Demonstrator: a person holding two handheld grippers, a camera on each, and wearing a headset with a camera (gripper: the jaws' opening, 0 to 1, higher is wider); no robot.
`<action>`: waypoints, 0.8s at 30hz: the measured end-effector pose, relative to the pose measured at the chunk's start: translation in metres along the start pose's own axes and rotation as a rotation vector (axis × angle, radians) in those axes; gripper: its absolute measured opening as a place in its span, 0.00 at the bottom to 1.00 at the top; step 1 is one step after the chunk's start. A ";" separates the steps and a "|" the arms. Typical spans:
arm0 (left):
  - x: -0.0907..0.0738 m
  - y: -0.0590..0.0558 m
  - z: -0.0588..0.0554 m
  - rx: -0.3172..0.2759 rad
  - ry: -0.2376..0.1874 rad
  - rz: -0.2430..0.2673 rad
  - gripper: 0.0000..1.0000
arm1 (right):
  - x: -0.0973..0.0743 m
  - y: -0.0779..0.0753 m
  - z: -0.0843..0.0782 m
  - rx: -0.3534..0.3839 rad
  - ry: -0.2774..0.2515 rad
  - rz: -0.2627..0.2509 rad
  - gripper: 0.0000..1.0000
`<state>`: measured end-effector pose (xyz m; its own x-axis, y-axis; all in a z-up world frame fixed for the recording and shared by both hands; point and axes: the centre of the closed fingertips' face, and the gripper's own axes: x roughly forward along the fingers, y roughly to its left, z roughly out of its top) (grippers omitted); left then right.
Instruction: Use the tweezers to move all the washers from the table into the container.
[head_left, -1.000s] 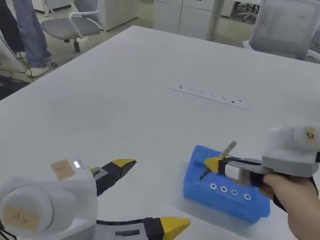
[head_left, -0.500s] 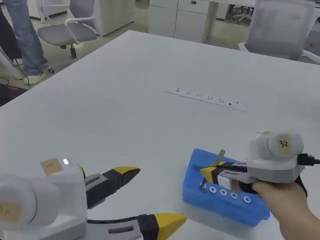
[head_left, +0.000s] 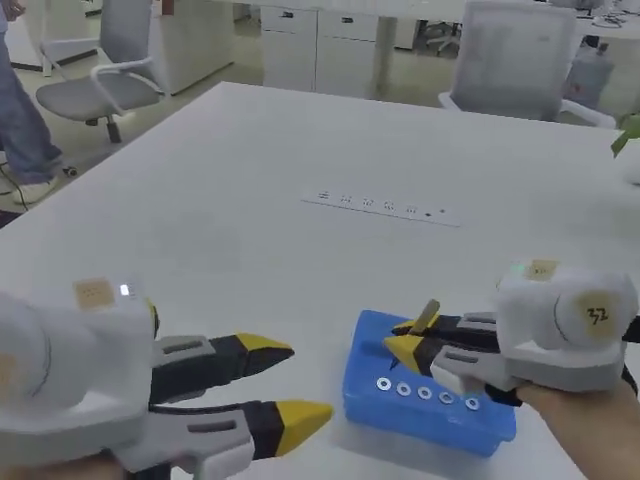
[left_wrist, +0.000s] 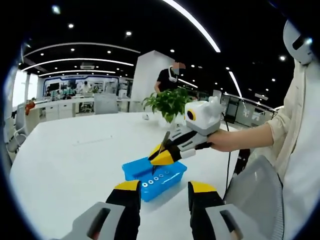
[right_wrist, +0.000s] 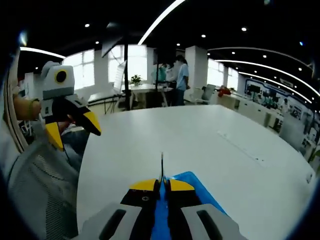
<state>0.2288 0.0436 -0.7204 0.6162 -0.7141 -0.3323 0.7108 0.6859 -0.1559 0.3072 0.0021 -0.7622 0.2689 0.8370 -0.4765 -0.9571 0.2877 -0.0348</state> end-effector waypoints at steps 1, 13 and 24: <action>0.001 -0.002 0.003 -0.003 -0.003 -0.015 0.32 | -0.005 0.006 0.002 -0.012 -0.002 0.010 0.04; 0.023 -0.042 0.032 0.019 -0.030 -0.220 0.25 | -0.031 0.067 -0.040 -0.109 0.188 0.168 0.03; 0.047 -0.090 0.002 0.227 0.124 -0.414 0.06 | -0.038 0.098 -0.071 -0.281 0.359 0.254 0.03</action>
<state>0.1949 -0.0519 -0.7201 0.2307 -0.8892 -0.3952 0.9521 0.2900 -0.0966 0.1956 -0.0340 -0.8097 0.0176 0.6374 -0.7703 -0.9926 -0.0811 -0.0898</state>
